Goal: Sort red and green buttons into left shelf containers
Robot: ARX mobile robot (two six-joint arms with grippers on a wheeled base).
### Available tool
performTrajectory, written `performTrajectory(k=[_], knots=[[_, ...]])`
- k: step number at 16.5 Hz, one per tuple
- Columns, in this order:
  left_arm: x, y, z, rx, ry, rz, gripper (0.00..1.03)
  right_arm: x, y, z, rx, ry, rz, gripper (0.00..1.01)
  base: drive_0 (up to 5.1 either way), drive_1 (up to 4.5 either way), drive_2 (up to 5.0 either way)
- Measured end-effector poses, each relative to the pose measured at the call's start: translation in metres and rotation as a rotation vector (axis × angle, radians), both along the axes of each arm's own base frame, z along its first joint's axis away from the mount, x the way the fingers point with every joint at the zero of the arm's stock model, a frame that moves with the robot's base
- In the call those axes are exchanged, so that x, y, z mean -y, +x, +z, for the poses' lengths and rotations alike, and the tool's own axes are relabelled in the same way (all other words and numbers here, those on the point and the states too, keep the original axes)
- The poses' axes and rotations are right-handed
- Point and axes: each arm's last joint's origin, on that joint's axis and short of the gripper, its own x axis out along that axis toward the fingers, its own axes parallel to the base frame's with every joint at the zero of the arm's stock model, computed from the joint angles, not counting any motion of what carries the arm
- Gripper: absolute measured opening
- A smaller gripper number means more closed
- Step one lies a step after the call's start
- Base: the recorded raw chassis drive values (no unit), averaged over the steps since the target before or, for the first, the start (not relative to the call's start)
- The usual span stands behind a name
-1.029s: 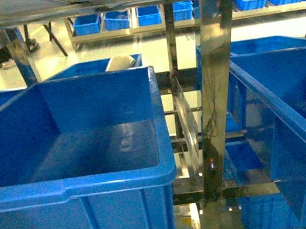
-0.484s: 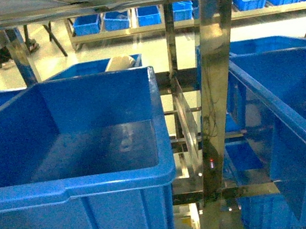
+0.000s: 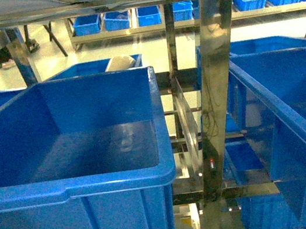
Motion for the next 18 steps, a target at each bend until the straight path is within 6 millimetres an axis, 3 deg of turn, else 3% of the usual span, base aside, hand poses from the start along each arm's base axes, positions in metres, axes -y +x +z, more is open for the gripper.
performTrajectory(k=[4,9,15,18], knots=[[0.009,0.022,-0.011,-0.086,0.057,0.007,0.26,0.0,0.0,0.0,0.0,0.0,0.0,0.98,0.0,0.0,0.0],[0.004,0.071,-0.028,-0.229,0.074,0.047,0.26,0.0,0.0,0.0,0.0,0.001,0.0,0.98,0.0,0.0,0.0],[0.023,0.135,-0.043,-0.409,0.211,-0.019,0.26,0.0,0.0,0.0,0.0,0.003,-0.001,0.98,0.0,0.0,0.0],[0.022,0.163,-0.054,-0.468,0.219,0.0,0.26,0.0,0.0,0.0,0.0,0.003,-0.001,0.98,0.0,0.0,0.0]])
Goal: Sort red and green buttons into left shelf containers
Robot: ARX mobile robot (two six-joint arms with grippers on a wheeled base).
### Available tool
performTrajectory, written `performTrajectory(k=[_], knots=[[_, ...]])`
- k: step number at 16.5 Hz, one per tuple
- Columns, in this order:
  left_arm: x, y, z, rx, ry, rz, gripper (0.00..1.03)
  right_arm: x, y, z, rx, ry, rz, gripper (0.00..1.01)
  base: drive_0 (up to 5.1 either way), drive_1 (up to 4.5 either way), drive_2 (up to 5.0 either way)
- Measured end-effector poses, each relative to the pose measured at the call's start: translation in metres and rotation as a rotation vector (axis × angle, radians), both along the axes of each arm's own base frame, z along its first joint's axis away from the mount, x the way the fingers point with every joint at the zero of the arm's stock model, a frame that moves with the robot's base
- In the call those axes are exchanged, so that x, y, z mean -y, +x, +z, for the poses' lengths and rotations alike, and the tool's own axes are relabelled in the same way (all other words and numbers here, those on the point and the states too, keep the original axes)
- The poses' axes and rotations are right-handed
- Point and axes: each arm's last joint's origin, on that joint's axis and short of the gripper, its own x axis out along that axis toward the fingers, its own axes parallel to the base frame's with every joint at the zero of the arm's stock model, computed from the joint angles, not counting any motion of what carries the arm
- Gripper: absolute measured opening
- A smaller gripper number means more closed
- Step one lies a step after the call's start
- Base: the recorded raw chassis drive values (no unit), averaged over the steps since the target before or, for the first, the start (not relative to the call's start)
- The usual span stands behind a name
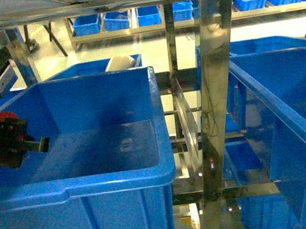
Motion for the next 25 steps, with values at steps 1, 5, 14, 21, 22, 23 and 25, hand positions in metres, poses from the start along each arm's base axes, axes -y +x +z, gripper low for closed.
performTrajectory(k=[1,5,14,21,22,23,25], knots=[[-0.004,0.007,-0.004,-0.028,-0.004,0.017,0.26,0.0,0.0,0.0,0.0,0.0,0.0,0.98,0.0,0.0,0.0],[-0.024,0.03,-0.034,-0.194,-0.037,0.078,0.26,0.0,0.0,0.0,0.0,0.0,0.0,0.98,0.0,0.0,0.0],[-0.025,0.066,-0.03,-0.21,-0.066,0.043,0.26,0.0,0.0,0.0,0.0,0.0,0.0,0.98,0.0,0.0,0.0],[-0.023,0.077,-0.02,-0.144,-0.146,0.031,0.26,0.0,0.0,0.0,0.0,0.0,0.0,0.98,0.0,0.0,0.0],[-0.023,0.078,-0.02,-0.136,-0.154,0.035,0.34,0.0,0.0,0.0,0.0,0.0,0.0,0.98,0.0,0.0,0.0],[-0.022,0.078,-0.02,-0.133,-0.157,0.037,0.46,0.0,0.0,0.0,0.0,0.0,0.0,0.98,0.0,0.0,0.0],[-0.022,0.078,-0.02,-0.126,-0.166,0.045,0.68,0.0,0.0,0.0,0.0,0.0,0.0,0.98,0.0,0.0,0.0]])
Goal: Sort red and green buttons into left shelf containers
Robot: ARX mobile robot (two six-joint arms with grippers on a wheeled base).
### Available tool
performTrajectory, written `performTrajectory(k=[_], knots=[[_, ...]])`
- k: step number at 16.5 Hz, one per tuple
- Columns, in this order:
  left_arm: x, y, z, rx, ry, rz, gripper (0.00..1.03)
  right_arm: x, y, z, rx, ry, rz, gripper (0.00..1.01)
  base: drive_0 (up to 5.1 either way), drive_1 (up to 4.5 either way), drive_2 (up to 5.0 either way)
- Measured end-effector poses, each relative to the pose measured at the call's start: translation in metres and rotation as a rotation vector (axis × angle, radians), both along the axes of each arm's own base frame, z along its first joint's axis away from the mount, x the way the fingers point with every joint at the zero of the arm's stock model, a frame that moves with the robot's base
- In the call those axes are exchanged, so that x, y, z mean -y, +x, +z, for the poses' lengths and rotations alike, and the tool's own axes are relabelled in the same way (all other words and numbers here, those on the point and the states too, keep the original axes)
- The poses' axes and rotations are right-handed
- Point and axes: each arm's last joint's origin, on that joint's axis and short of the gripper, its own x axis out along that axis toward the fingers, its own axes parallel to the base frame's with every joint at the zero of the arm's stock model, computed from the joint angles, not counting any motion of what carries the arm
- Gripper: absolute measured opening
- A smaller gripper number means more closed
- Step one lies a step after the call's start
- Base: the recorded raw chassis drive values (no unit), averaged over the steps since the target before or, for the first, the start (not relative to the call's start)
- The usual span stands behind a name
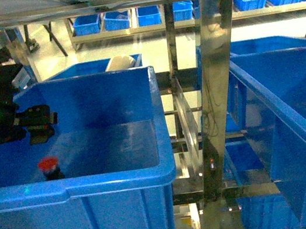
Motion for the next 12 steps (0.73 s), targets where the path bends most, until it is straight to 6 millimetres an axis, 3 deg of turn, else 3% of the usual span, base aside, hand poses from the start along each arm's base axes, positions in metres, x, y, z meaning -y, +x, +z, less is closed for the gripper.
performTrajectory(k=[3,6,9,12], knots=[[0.002,-0.008,0.001,-0.002,-0.005,-0.008,1.0,0.0,0.0,0.0,0.0,0.0,0.0,0.98,0.0,0.0,0.0],[0.003,-0.017,0.027,0.068,-0.023,-0.023,0.98,0.0,0.0,0.0,0.0,0.0,0.0,0.98,0.0,0.0,0.0],[0.005,-0.022,0.033,0.081,-0.036,-0.035,0.98,0.0,0.0,0.0,0.0,0.0,0.0,0.98,0.0,0.0,0.0],[0.008,-0.051,0.04,0.095,-0.072,-0.046,0.98,0.0,0.0,0.0,0.0,0.0,0.0,0.98,0.0,0.0,0.0]])
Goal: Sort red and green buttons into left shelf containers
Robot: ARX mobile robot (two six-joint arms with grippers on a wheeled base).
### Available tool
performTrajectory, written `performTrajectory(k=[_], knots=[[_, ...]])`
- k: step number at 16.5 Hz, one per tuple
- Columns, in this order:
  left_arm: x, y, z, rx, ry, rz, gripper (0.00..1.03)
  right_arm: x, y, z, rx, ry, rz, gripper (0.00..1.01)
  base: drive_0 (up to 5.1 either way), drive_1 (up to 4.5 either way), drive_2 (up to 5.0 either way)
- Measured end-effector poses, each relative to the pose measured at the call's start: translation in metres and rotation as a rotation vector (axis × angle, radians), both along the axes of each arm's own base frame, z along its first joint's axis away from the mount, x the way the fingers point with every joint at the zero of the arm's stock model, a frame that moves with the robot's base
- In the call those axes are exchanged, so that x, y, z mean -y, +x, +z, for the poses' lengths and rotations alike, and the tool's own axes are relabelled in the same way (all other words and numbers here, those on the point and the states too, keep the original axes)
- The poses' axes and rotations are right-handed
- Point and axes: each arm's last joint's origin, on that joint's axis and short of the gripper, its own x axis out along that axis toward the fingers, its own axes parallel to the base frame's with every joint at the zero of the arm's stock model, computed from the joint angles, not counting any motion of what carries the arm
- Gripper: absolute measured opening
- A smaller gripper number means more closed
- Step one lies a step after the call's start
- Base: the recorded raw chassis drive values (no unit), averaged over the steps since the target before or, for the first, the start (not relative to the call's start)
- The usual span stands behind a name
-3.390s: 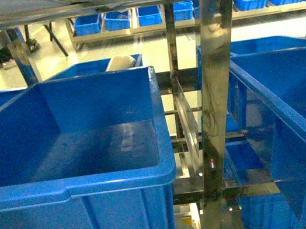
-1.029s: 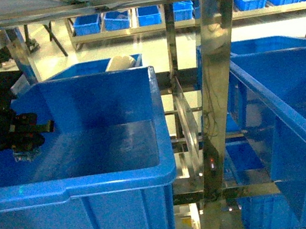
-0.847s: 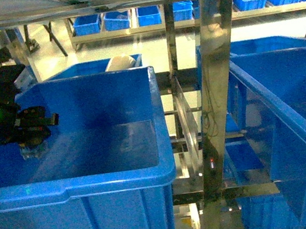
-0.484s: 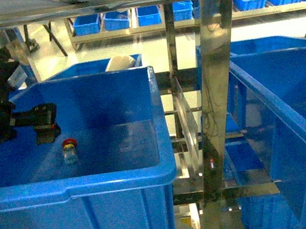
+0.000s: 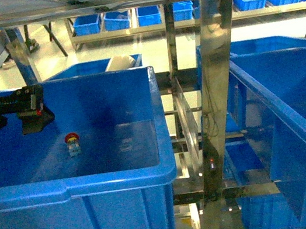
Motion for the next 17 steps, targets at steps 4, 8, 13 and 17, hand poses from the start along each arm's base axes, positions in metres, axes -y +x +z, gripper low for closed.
performTrajectory(k=[4,8,13,17], knots=[[-0.015,-0.067,0.021,0.095,-0.089,-0.009,0.98,0.0,0.0,0.0,0.0,0.0,0.0,0.98,0.0,0.0,0.0],[-0.036,-0.184,0.024,0.388,-0.081,0.166,0.98,0.0,0.0,0.0,0.0,0.0,0.0,0.98,0.0,0.0,0.0],[-0.012,-0.242,0.053,0.639,-0.144,0.13,0.93,0.0,0.002,0.0,0.093,0.015,0.015,0.95,0.0,0.0,0.0],[-0.006,-0.252,0.03,0.72,-0.048,0.175,0.36,-0.023,-0.033,0.011,0.446,0.174,0.038,0.38,0.0,0.0,0.0]])
